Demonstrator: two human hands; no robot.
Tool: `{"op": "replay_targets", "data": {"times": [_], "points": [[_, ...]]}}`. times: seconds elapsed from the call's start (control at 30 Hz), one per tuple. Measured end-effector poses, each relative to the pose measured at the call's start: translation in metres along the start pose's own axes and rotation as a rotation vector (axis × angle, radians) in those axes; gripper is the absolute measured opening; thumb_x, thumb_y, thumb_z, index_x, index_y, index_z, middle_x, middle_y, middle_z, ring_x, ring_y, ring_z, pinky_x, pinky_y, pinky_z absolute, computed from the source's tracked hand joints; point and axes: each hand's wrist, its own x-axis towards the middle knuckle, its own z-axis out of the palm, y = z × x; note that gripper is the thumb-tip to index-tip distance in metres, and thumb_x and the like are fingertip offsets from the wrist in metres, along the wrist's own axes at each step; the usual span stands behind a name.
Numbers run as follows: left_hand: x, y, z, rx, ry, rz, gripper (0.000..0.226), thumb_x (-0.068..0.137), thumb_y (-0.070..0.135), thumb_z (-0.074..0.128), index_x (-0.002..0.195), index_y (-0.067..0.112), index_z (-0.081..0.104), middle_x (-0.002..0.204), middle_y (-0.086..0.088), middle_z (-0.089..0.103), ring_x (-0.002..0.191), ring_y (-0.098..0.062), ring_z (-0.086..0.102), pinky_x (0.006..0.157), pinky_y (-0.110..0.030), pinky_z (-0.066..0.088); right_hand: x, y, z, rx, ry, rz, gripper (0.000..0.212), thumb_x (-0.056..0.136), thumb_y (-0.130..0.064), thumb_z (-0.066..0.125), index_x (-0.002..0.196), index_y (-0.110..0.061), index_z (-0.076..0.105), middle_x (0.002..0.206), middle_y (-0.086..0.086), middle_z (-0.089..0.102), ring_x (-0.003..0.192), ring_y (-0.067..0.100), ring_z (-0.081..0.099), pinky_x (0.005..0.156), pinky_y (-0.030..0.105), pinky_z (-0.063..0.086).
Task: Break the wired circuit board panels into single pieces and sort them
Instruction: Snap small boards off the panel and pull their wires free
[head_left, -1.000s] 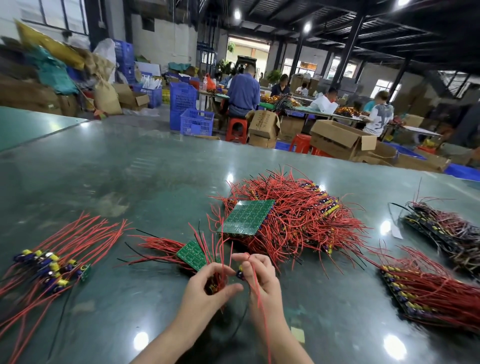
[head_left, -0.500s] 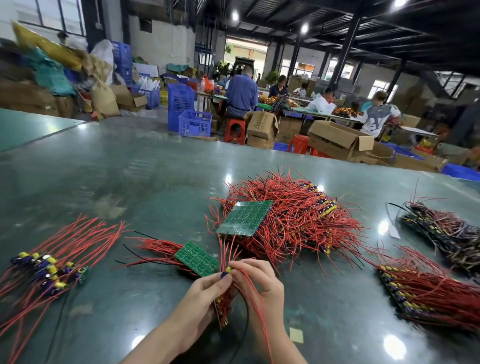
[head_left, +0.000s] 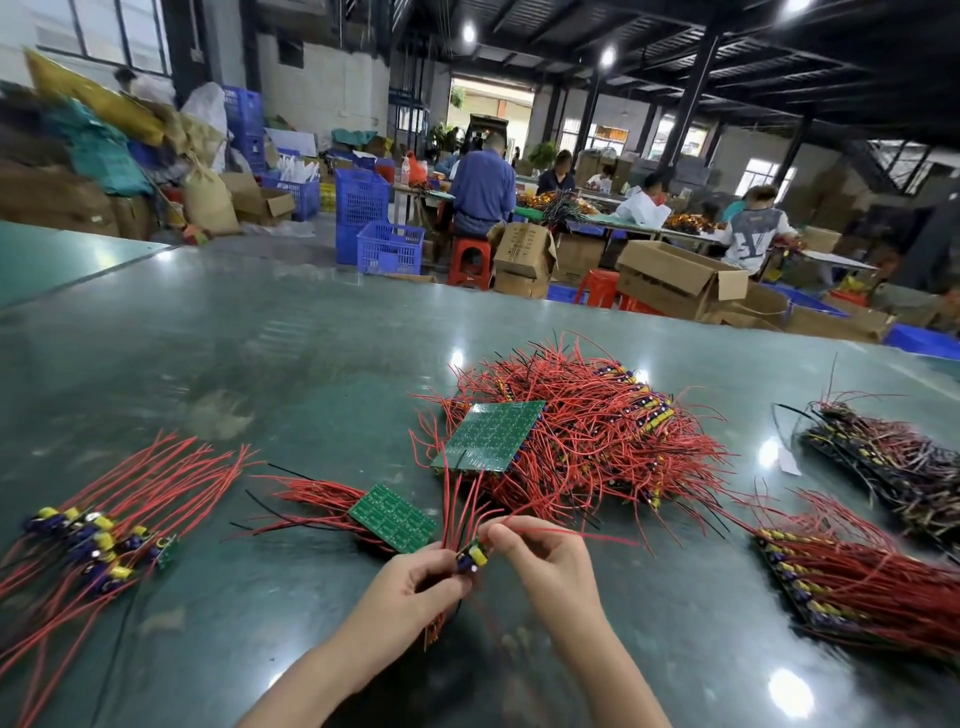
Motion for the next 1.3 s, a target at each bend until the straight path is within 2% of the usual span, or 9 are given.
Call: {"op": "replay_targets", "data": {"times": [0.13, 0.3, 0.4, 0.53, 0.67, 0.77, 0.87, 0.93, 1.3], "points": [[0.000, 0.000, -0.004, 0.081, -0.074, 0.041, 0.016, 0.088, 0.005, 0.062, 0.087, 0.013, 0.076, 0.105, -0.004, 0.068, 0.103, -0.004, 0.061, 0.089, -0.012, 0.039, 0.002, -0.002, -0.011, 0.028, -0.115, 0.183, 0.018, 0.087, -0.009, 0.064, 0.073, -0.011, 0.075, 0.072, -0.005, 0.072, 0.065, -0.002, 0.059, 0.065, 0.012, 0.045], [0.001, 0.004, -0.004, 0.107, -0.064, 0.043, 0.030, 0.089, 0.000, 0.060, 0.078, 0.024, 0.074, 0.097, -0.001, 0.066, 0.094, -0.001, 0.061, 0.086, -0.012, 0.040, 0.002, -0.004, -0.016, 0.125, -0.111, 0.227, 0.010, 0.080, -0.013, 0.070, 0.075, -0.011, 0.078, 0.081, 0.001, 0.074, 0.071, 0.002, 0.062, 0.065, 0.013, 0.046], [0.001, 0.001, -0.006, 0.182, -0.034, 0.062, 0.027, 0.091, 0.004, 0.059, 0.077, 0.023, 0.071, 0.093, -0.006, 0.063, 0.090, -0.010, 0.060, 0.086, -0.020, 0.040, 0.003, -0.005, -0.015, 0.259, -0.096, 0.251, 0.014, 0.067, -0.024, 0.071, 0.070, -0.012, 0.077, 0.073, 0.002, 0.071, 0.066, 0.005, 0.060, 0.065, 0.015, 0.046], [0.002, -0.001, -0.006, 0.288, -0.066, 0.090, 0.030, 0.094, 0.014, 0.057, 0.068, 0.028, 0.060, 0.086, -0.013, 0.057, 0.090, -0.017, 0.056, 0.083, -0.024, 0.038, 0.004, -0.005, -0.019, 0.309, -0.085, 0.225, 0.017, 0.070, -0.026, 0.067, 0.066, -0.011, 0.074, 0.063, 0.006, 0.067, 0.055, 0.005, 0.049, 0.059, 0.014, 0.043], [0.000, 0.004, -0.005, 0.281, -0.110, 0.129, 0.028, 0.091, 0.037, 0.054, 0.065, 0.027, 0.060, 0.076, 0.003, 0.049, 0.069, 0.000, 0.052, 0.069, -0.015, 0.038, 0.006, -0.004, -0.021, 0.315, -0.023, 0.217, 0.021, 0.076, -0.025, 0.061, 0.065, -0.010, 0.072, 0.061, 0.007, 0.066, 0.056, 0.007, 0.049, 0.058, 0.014, 0.044], [0.000, 0.008, -0.006, 0.256, -0.141, 0.105, 0.024, 0.088, 0.035, 0.051, 0.068, 0.024, 0.060, 0.076, 0.006, 0.047, 0.062, 0.005, 0.050, 0.065, -0.012, 0.036, 0.006, -0.004, -0.021, 0.323, -0.015, 0.222, 0.024, 0.078, -0.027, 0.059, 0.067, -0.010, 0.072, 0.060, 0.007, 0.066, 0.054, 0.006, 0.050, 0.057, 0.015, 0.043], [0.000, 0.005, -0.006, 0.239, -0.130, 0.090, 0.022, 0.089, 0.023, 0.062, 0.068, 0.025, 0.059, 0.075, 0.014, 0.051, 0.071, 0.005, 0.052, 0.073, -0.013, 0.038, 0.006, -0.002, -0.021, 0.277, 0.025, 0.205, 0.025, 0.084, -0.023, 0.060, 0.068, -0.010, 0.073, 0.062, 0.006, 0.066, 0.054, 0.005, 0.054, 0.058, 0.016, 0.044], [0.000, 0.004, -0.006, 0.236, -0.116, 0.092, 0.030, 0.086, 0.016, 0.068, 0.063, 0.032, 0.059, 0.073, 0.023, 0.054, 0.076, 0.005, 0.053, 0.076, -0.011, 0.037, 0.006, -0.001, -0.023, 0.215, 0.057, 0.178, 0.026, 0.088, -0.020, 0.059, 0.069, -0.010, 0.074, 0.063, 0.006, 0.067, 0.056, 0.005, 0.055, 0.058, 0.014, 0.045], [0.002, -0.001, -0.007, 0.326, -0.125, 0.124, 0.042, 0.082, 0.014, 0.073, 0.054, 0.043, 0.063, 0.080, 0.029, 0.058, 0.082, 0.005, 0.058, 0.074, -0.008, 0.038, 0.006, 0.008, -0.015, 0.036, 0.191, 0.005, 0.031, 0.092, -0.014, 0.057, 0.064, -0.018, 0.071, 0.057, -0.002, 0.064, 0.056, 0.002, 0.055, 0.058, 0.013, 0.043]]}}
